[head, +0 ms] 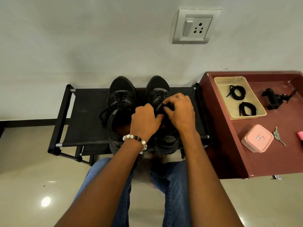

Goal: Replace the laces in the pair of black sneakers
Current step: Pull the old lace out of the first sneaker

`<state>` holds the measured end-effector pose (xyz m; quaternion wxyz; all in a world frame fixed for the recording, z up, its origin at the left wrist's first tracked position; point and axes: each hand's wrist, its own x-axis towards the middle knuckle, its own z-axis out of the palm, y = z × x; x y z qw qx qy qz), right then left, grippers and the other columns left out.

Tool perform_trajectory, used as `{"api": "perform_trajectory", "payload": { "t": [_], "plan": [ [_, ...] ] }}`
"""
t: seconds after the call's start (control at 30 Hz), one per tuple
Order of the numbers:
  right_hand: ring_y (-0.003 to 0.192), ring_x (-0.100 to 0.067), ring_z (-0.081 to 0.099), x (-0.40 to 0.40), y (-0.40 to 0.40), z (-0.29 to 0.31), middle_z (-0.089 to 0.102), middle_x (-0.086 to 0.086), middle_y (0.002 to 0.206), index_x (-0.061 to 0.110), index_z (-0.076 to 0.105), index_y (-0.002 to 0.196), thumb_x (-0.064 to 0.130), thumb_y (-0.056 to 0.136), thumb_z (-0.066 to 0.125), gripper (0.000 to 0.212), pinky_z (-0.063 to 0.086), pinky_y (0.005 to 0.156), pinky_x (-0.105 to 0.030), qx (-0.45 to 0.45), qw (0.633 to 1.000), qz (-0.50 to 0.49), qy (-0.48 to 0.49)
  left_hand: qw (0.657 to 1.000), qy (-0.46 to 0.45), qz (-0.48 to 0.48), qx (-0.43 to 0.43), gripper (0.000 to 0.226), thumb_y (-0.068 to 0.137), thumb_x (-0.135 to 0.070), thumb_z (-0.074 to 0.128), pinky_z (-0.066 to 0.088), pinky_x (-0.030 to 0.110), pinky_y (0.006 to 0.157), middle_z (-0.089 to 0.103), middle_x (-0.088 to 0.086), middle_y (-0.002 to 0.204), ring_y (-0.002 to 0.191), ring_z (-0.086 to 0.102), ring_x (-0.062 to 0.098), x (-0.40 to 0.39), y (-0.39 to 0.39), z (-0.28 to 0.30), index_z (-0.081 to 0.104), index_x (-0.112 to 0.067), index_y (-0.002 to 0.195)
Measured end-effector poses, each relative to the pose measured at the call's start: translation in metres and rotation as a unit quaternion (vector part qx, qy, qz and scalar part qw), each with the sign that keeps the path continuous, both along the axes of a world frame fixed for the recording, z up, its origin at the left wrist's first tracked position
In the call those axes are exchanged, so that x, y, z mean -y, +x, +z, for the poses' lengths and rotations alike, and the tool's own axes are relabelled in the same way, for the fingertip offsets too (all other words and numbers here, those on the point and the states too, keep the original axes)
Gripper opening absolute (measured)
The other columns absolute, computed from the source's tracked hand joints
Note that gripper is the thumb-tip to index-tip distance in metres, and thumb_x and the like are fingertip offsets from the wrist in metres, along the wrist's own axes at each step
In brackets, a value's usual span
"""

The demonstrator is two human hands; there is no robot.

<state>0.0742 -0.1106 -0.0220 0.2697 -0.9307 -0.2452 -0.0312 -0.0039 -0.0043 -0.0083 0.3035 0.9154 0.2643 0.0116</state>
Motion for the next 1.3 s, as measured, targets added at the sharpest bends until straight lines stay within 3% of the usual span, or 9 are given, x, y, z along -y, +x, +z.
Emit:
{"api": "perform_trajectory", "payload": {
  "t": [0.17,0.4,0.6,0.8,0.9,1.03,1.17,1.23,1.3],
  "plan": [
    [0.089,-0.016,0.063,-0.005,-0.005,0.000,0.067,0.006,0.090,0.022,0.067,0.084,0.024,0.087,0.070,0.004,0.051,0.076,-0.033,-0.066,0.986,-0.079,0.131,0.997,-0.023,0.000,-0.069,0.031,0.095,-0.032,0.056,0.038,0.031,0.061,0.051,0.005,0.080,0.073,0.052,0.024,0.007,0.000,-0.003,0.043,-0.012,0.075],
    [0.080,-0.019,0.071,0.001,0.008,-0.004,0.073,-0.006,0.084,0.017,0.061,0.093,0.010,0.090,0.056,0.009,0.057,0.084,-0.044,-0.298,0.835,-0.249,0.389,0.993,-0.078,0.012,-0.085,0.036,0.096,-0.031,0.052,0.034,0.026,0.049,0.047,0.002,0.071,0.058,0.045,0.018,0.007,0.005,-0.008,0.040,-0.013,0.067],
    [0.116,-0.019,0.046,0.010,0.004,0.004,0.056,0.006,0.115,0.030,0.068,0.102,0.021,0.082,0.074,0.022,0.041,0.093,-0.034,-0.113,0.984,-0.012,0.136,0.990,-0.113,0.019,-0.088,0.024,0.095,-0.030,0.052,0.034,0.028,0.052,0.053,0.009,0.092,0.070,0.051,0.023,0.008,0.007,-0.010,0.049,-0.007,0.089],
    [0.116,-0.020,0.041,-0.003,-0.003,0.009,0.057,0.008,0.112,0.026,0.071,0.093,0.022,0.087,0.068,0.008,0.034,0.085,-0.038,0.011,0.999,-0.007,-0.036,0.987,-0.135,0.034,-0.080,0.031,0.093,-0.030,0.056,0.042,0.032,0.066,0.058,0.018,0.111,0.096,0.059,0.034,0.008,0.011,-0.016,0.052,-0.003,0.109],
    [0.107,-0.017,0.049,-0.006,-0.005,0.007,0.061,0.007,0.104,0.024,0.065,0.089,0.014,0.088,0.063,0.010,0.040,0.085,-0.037,-0.024,0.997,-0.037,0.066,0.987,-0.134,0.031,-0.083,0.034,0.094,-0.029,0.054,0.042,0.033,0.068,0.057,0.019,0.114,0.098,0.058,0.035,0.007,0.012,-0.017,0.051,-0.002,0.114],
    [0.083,-0.011,0.061,0.000,0.000,0.017,0.066,0.006,0.086,0.016,0.058,0.092,0.004,0.092,0.053,0.013,0.049,0.080,-0.034,-0.086,0.885,-0.211,0.405,0.986,-0.140,0.030,-0.090,0.036,0.095,-0.029,0.053,0.042,0.034,0.069,0.054,0.019,0.117,0.098,0.058,0.035,0.007,0.012,-0.015,0.049,-0.001,0.118],
    [0.062,-0.018,0.065,0.012,0.007,0.021,0.066,-0.001,0.067,0.013,0.051,0.097,0.001,0.096,0.040,0.016,0.048,0.064,-0.033,-0.291,0.661,-0.277,0.634,0.986,-0.136,0.033,-0.087,0.030,0.095,-0.028,0.053,0.042,0.032,0.065,0.055,0.017,0.113,0.092,0.058,0.032,0.008,0.011,-0.014,0.052,-0.003,0.112],
    [0.050,-0.016,0.054,0.014,0.007,0.020,0.057,-0.002,0.059,0.011,0.054,0.098,-0.001,0.094,0.041,0.018,0.048,0.060,-0.031,-0.314,0.655,-0.267,0.633,0.987,-0.131,0.030,-0.082,0.025,0.095,-0.027,0.053,0.040,0.030,0.060,0.057,0.015,0.108,0.082,0.055,0.028,0.008,0.011,-0.013,0.052,-0.004,0.104],
    [0.054,-0.009,0.051,0.013,0.007,0.018,0.057,0.000,0.065,0.014,0.059,0.097,0.000,0.093,0.048,0.018,0.046,0.056,-0.025,-0.244,0.769,-0.197,0.557,0.988,-0.128,0.028,-0.079,0.020,0.095,-0.025,0.052,0.037,0.029,0.057,0.057,0.014,0.103,0.077,0.052,0.025,0.008,0.011,-0.012,0.050,-0.006,0.096]
  ]
}}
